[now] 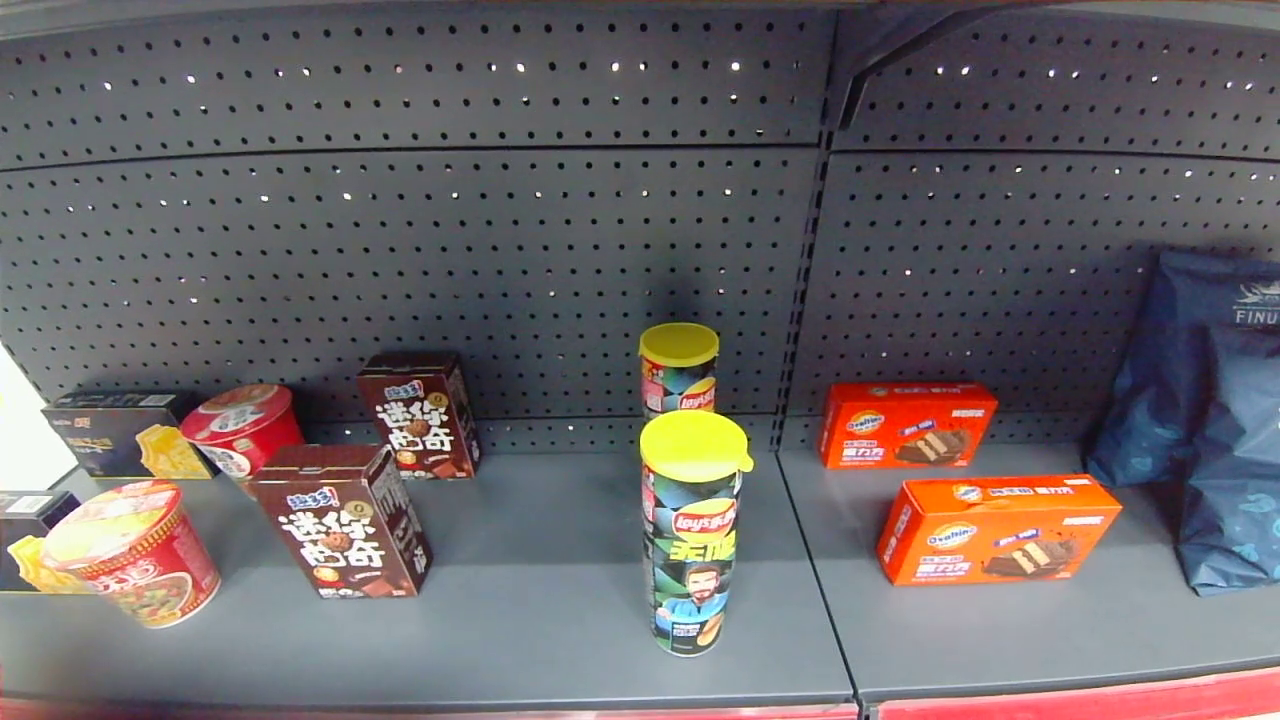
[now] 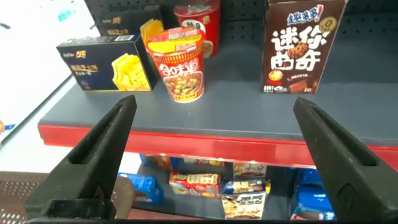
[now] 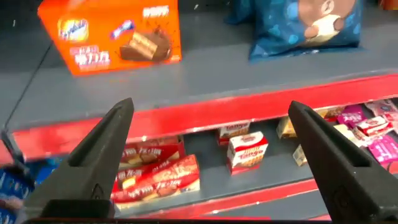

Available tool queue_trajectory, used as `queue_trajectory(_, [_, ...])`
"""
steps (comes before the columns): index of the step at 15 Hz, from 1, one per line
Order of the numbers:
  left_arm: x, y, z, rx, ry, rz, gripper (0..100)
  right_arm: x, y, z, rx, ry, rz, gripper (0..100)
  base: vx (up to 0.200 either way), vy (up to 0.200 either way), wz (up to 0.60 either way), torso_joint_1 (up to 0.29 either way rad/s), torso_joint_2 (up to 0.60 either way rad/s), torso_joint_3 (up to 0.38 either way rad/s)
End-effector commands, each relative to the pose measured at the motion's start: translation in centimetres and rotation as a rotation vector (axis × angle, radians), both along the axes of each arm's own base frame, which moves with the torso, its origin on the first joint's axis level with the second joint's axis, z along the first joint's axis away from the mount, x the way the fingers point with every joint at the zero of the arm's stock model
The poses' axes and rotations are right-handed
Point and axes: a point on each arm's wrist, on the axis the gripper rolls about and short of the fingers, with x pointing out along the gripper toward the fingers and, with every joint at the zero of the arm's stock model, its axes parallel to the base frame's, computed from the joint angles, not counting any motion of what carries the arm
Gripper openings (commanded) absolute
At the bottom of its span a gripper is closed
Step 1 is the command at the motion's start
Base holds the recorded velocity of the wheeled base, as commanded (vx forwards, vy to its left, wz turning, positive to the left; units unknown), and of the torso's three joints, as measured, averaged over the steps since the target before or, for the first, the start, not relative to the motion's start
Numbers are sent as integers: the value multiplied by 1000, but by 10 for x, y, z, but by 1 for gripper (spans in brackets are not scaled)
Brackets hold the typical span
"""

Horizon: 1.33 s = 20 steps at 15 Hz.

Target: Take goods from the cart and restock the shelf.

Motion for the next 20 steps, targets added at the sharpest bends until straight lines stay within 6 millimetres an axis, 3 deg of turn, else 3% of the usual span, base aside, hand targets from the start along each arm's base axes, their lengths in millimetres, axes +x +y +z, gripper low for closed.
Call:
queue_trajectory(1, [-3, 2, -6, -2, -23, -27, 100, 0, 0, -2, -3, 8, 17, 100, 0, 0, 0, 0, 0, 0])
queue_trajectory(5, [-7, 3, 5, 11, -56, -19, 100, 0, 0, -2, -5, 8, 12, 100, 0, 0, 0, 0, 0, 0])
queue_trajectory(7, [-15, 7, 18, 22, -36, -27, 100, 0, 0, -3, -5, 10, 12, 100, 0, 0, 0, 0, 0, 0])
queue_trajectory(9, [-19, 8, 18, 45, 24, -28, 100, 0, 0, -3, -5, 10, 12, 100, 0, 0, 0, 0, 0, 0])
queue_trajectory(11, [-13, 6, 31, 43, 42, -28, 100, 0, 0, -3, -5, 10, 12, 100, 0, 0, 0, 0, 0, 0])
queue_trajectory(13, [4, -1, 36, -34, 36, -177, 100, 0, 0, -3, -5, 10, 12, 100, 0, 0, 0, 0, 0, 0])
queue_trajectory(15, [11, -6, 21, -69, 66, -317, 100, 0, 0, -2, -5, 8, 12, 100, 0, 0, 0, 0, 0, 0])
queue_trajectory(17, [1, -14, -4, -174, 73, -470, 100, 0, 0, -3, -5, 10, 12, 100, 0, 0, 0, 0, 0, 0])
queue_trajectory(18, [-5, -18, -20, -180, 54, -497, 100, 0, 0, -2, -5, 8, 12, 100, 0, 0, 0, 0, 0, 0])
queue_trajectory(20, [-1, -22, -34, -188, 83, -461, 100, 0, 0, -3, -5, 10, 12, 100, 0, 0, 0, 0, 0, 0])
